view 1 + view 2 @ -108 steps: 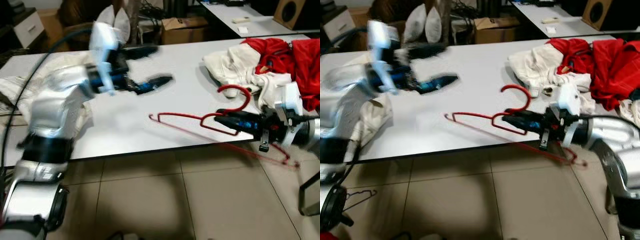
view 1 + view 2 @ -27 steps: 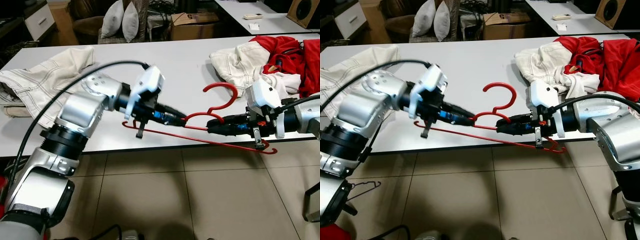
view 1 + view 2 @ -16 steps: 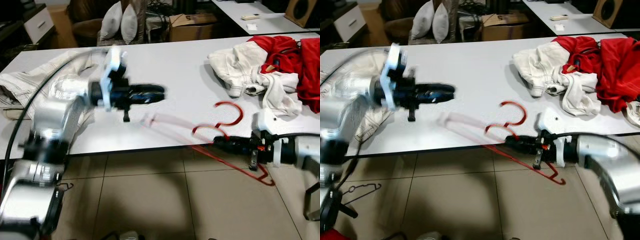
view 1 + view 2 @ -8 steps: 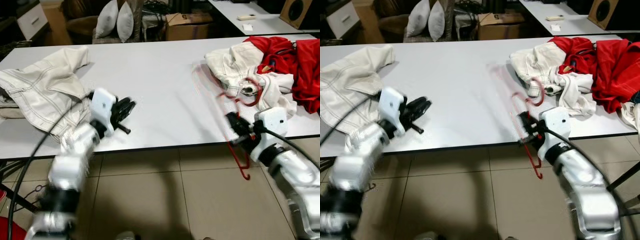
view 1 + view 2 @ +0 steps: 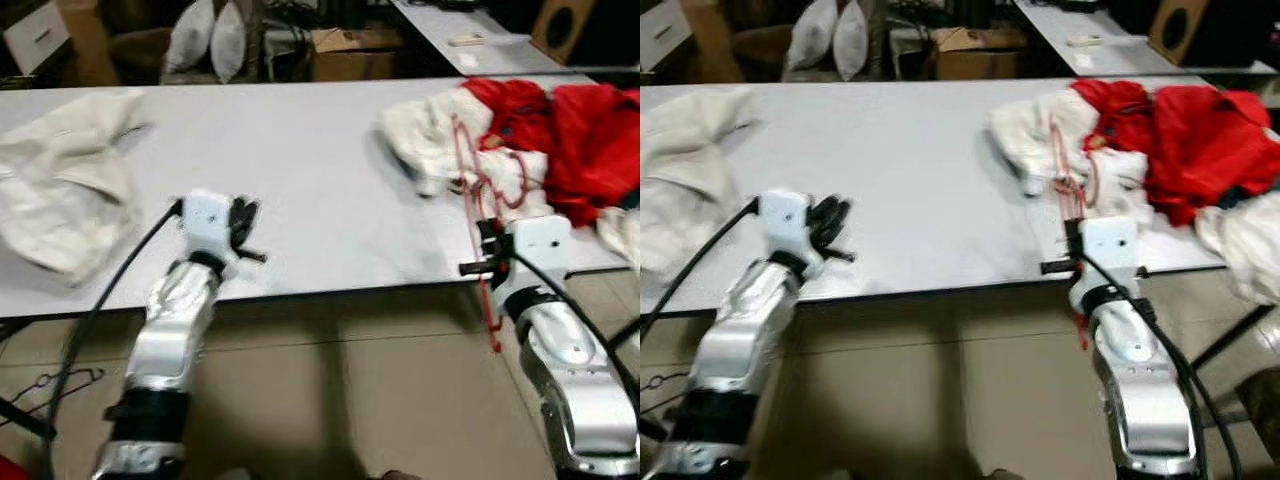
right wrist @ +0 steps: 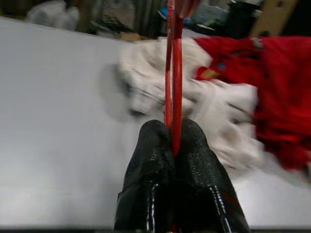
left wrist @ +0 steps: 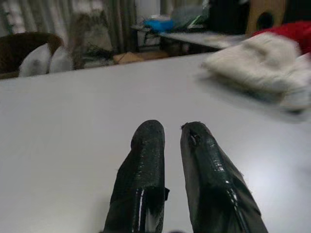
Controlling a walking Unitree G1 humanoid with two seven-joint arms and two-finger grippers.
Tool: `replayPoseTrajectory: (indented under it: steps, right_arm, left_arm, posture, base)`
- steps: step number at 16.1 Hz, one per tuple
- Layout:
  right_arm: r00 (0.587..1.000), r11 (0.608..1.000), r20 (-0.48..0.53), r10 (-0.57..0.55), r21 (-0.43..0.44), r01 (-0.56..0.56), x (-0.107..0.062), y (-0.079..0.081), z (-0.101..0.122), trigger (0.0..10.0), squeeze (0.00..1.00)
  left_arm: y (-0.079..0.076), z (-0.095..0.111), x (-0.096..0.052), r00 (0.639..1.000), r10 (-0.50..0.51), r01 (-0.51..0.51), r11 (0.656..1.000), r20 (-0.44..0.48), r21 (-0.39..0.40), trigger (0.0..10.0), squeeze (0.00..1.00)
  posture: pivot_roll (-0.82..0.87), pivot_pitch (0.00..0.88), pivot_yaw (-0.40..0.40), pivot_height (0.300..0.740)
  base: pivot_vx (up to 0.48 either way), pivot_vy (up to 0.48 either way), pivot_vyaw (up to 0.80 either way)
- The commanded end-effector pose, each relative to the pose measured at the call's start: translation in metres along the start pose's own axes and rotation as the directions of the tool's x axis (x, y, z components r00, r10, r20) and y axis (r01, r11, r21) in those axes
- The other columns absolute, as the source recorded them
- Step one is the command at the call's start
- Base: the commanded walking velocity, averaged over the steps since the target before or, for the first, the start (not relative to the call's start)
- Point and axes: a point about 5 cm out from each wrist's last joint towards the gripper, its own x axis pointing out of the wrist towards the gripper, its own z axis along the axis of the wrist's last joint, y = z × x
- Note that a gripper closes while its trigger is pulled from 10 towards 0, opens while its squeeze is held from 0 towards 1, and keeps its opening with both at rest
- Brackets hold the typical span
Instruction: Hang hanger
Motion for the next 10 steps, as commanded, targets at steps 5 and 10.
replayPoseTrajectory:
  steps: [5,10]
  right_arm:
    - [0.999,0.999,0.008,0.04,-0.016,-0.04,-0.01,0.006,-0.002,10.0,0.0]
    - [1.0,1.0,0.013,-0.016,-0.014,0.016,-0.024,0.0,0.0,10.0,0.0]
  left_arm:
    - [-0.016,-0.01,-0.005,0.999,-0.017,0.017,1.0,-0.04,-0.004,10.0,0.0]
    - [-0.027,-0.008,0.001,0.997,-0.06,0.059,0.998,-0.038,-0.022,10.0,0.0]
  posture:
    - [-0.05,0.0,0.017,0.74]
    - [-0.1,0.0,0.054,0.74]
  base:
    - [0.0,-0.412,0.0]
    - [0.0,-0.299,0.0]
